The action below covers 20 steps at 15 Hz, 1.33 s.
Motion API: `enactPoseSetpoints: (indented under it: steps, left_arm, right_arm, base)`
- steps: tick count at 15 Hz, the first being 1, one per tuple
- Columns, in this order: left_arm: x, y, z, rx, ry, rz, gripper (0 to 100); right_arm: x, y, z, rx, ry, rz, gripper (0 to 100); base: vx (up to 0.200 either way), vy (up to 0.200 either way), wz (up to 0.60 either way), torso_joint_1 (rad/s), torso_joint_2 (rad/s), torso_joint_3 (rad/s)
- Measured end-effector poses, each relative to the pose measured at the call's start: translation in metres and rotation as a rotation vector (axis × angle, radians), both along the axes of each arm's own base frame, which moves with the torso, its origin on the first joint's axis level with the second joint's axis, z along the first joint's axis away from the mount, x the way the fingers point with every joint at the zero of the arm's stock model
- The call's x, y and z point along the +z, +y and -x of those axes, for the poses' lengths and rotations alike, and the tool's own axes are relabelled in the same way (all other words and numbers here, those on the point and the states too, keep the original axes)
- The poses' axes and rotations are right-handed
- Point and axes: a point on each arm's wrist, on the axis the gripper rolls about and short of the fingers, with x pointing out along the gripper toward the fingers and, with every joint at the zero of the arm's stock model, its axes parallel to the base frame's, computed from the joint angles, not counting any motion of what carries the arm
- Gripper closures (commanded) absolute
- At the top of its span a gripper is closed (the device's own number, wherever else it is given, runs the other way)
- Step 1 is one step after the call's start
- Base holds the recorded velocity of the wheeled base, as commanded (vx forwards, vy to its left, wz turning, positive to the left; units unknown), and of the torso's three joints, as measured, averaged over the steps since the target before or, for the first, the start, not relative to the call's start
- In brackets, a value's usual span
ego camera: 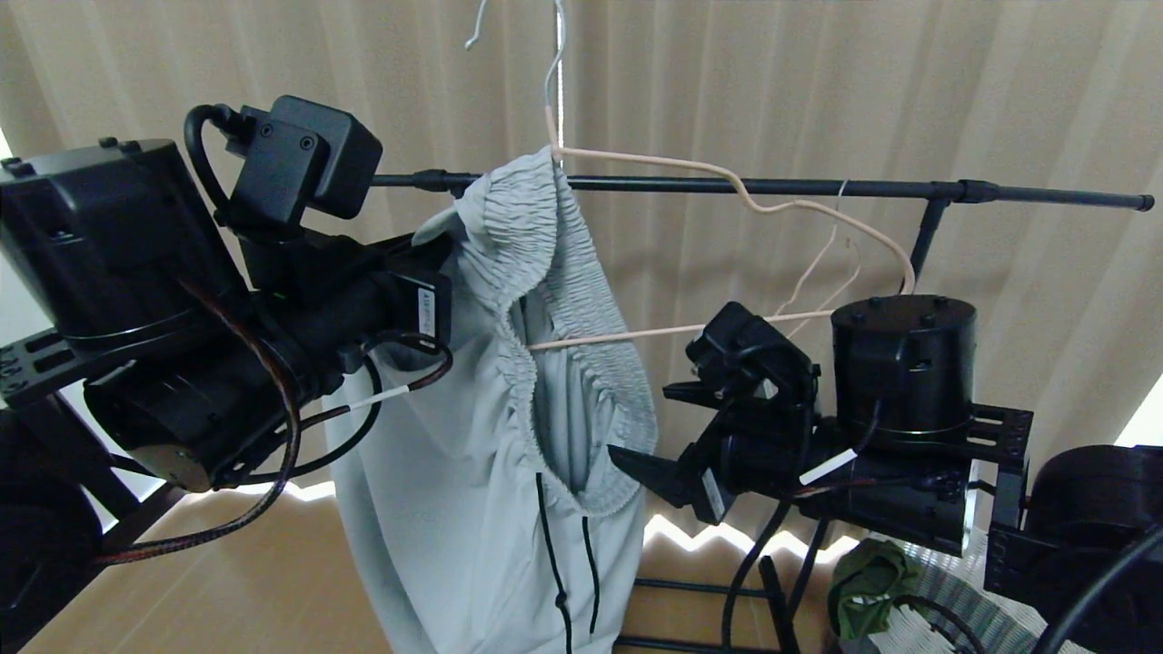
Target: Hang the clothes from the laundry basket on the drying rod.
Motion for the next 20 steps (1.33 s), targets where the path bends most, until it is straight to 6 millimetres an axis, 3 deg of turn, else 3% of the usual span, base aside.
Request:
enactPoseSetpoints:
  steps: [5, 12, 17, 20]
  left_arm:
    - [0.001, 0.005, -0.003, 0.025, -0.005, -0.010, 100]
    - [-0.008, 0.031, -0.007, 0.122, -0.005, -0.128, 100]
    - [-0.021, 0.047, -0.002, 0.168, 0.021, -0.228, 100]
    - [-0.034, 0.060, 0.001, 0.202, 0.042, -0.377, 100]
  right_arm:
    - [-0.005, -0.006, 0.003, -0.054, 0.003, 0.029, 100]
    - [0.003, -0.032, -0.010, -0.148, -0.018, 0.015, 100]
    - [0.006, -0.047, -0.020, -0.208, -0.026, 0.011, 100]
    - [0.005, -0.053, -0.024, -0.233, -0.024, 0.012, 100]
  base:
    - [0.000, 0.000, 0.00, 0.000, 0.00, 0.000]
    - [0.000, 0.000, 0.00, 0.000, 0.00, 0.000]
    - [0.000, 0.000, 0.00, 0.000, 0.00, 0.000]
    - [0.000, 0.000, 0.00, 0.000, 0.00, 0.000]
